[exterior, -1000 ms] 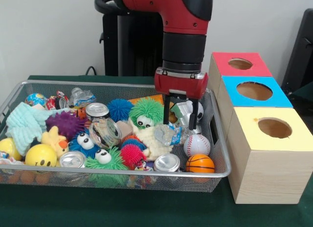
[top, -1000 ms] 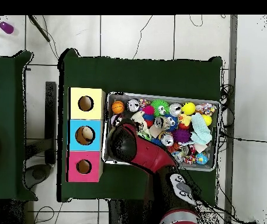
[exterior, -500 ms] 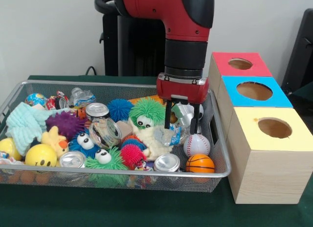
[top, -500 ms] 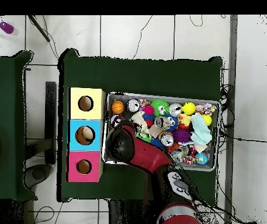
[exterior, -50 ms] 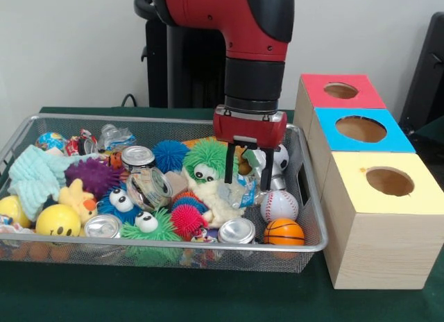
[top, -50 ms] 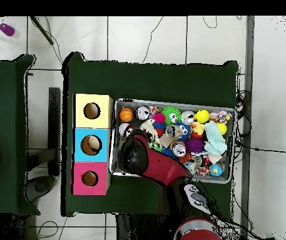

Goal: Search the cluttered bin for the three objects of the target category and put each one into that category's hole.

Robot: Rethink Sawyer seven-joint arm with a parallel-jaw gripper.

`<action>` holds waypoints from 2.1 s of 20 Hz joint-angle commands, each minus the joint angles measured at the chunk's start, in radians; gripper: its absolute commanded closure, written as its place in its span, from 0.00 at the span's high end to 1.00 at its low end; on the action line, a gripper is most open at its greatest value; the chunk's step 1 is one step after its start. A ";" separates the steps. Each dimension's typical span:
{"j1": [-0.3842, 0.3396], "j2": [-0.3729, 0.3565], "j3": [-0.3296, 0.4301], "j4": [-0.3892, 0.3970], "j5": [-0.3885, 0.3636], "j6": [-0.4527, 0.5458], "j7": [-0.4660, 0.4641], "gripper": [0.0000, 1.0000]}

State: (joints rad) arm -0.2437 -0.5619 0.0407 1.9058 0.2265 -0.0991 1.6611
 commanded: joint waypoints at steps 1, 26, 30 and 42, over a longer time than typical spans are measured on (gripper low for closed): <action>-0.043 0.018 0.070 0.055 -0.037 0.002 0.198 1.00; 0.034 0.047 -0.032 0.058 0.037 0.060 0.231 1.00; 0.035 0.048 -0.032 0.054 0.001 0.047 0.201 0.00; 0.021 0.045 -0.022 0.067 0.024 0.071 0.229 0.00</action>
State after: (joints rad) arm -0.2079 -0.5495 -0.0189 1.9094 0.2146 -0.0990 1.6611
